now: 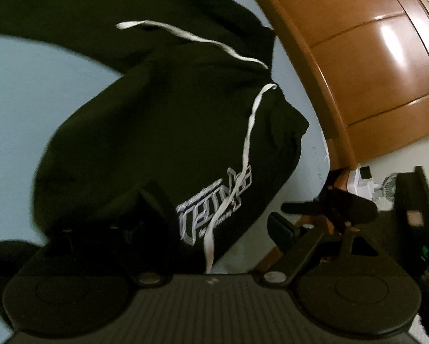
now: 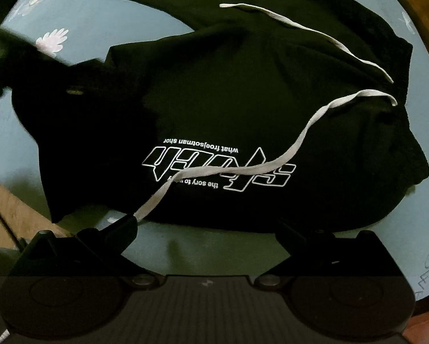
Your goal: Fold clothes
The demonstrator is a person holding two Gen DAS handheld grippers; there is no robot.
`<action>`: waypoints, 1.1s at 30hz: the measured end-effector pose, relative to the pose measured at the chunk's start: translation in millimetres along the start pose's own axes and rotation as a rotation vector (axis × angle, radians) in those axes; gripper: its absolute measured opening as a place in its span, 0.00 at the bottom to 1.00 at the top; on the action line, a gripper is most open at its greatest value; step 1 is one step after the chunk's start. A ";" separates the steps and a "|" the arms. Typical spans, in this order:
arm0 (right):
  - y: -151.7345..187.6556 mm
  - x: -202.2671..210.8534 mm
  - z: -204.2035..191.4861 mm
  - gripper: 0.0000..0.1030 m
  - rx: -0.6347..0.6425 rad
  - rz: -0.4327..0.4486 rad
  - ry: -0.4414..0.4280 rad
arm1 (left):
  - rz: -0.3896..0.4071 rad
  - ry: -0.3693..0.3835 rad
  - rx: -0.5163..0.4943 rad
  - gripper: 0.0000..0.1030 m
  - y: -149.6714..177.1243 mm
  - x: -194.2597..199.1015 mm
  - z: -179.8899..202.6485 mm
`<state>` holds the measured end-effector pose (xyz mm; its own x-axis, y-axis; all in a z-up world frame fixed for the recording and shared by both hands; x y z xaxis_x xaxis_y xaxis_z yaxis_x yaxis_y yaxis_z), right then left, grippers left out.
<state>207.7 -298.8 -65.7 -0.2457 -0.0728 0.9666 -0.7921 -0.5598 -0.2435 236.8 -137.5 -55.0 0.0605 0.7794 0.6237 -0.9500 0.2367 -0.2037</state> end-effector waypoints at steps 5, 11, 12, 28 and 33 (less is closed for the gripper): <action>-1.3 2.2 -0.6 1.00 0.014 0.009 0.004 | 0.035 -0.044 0.073 0.82 20.1 58.1 -21.6; -5.9 0.1 -7.0 1.00 0.022 0.014 -0.008 | 0.137 -0.135 0.088 0.83 33.9 108.0 -59.9; -7.3 0.9 -8.8 1.00 0.026 0.018 -0.015 | 0.143 -0.123 0.112 0.83 35.2 106.4 -71.8; -45.4 13.9 -51.8 1.00 0.118 0.074 -0.065 | 0.142 -0.045 0.263 0.03 59.0 94.4 -132.8; -54.0 15.5 -59.0 1.00 0.128 0.086 -0.068 | 0.254 -0.109 0.278 0.02 73.8 151.0 -115.3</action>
Point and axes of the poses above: each gripper's, at about its wrist camera, not at the fingertips, and x roughly against the way its jaws point, z to its right, y to its underside, the point moved 2 cm from there along -x, roughly the way its jaws point, and after that the axes turned 9 degrees about y, right-handed, at the moved point
